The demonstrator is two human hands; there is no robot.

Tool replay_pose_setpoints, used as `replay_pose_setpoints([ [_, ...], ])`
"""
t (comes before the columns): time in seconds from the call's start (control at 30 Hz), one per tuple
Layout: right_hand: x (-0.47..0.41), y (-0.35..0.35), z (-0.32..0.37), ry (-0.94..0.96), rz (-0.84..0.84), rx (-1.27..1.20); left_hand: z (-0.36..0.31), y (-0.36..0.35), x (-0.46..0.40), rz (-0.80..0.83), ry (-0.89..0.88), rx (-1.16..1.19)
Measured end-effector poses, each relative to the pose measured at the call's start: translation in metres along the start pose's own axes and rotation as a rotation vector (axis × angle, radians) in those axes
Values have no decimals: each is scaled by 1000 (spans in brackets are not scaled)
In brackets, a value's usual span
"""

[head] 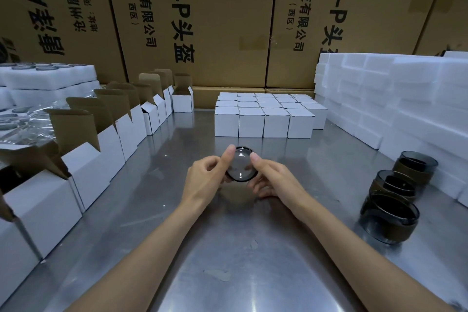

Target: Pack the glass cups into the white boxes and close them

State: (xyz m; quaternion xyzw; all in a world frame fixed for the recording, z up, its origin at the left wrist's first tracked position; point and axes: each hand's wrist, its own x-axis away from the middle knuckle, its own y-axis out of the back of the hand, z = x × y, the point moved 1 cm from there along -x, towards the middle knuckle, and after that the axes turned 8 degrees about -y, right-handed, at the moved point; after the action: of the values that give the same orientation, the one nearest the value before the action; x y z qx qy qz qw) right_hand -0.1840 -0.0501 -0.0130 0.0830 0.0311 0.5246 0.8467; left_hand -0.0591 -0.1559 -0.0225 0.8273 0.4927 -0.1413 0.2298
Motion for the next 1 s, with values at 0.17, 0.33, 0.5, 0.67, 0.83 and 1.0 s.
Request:
replay_pose_setpoints([
  [0.17,0,3,-2,23,13,-22,-3,1,1,18,-41,21],
  [0.33,1,6,-1,-4,85,-84,-1,0,0,18,-131,11],
  [0.5,0,8,0,-16,88,-184,2,-2,3,117,-304,-129],
  [0.67,-1,10,-3,-7,64,-249,-1,-2,5,125,-374,-212],
  [0.83,1,6,-3,32,-2,-318,-6,-3,6,116,-559,-358],
  [1.0,4,0,4,-30,54,-377,-9,-6,8,51,-574,-317],
])
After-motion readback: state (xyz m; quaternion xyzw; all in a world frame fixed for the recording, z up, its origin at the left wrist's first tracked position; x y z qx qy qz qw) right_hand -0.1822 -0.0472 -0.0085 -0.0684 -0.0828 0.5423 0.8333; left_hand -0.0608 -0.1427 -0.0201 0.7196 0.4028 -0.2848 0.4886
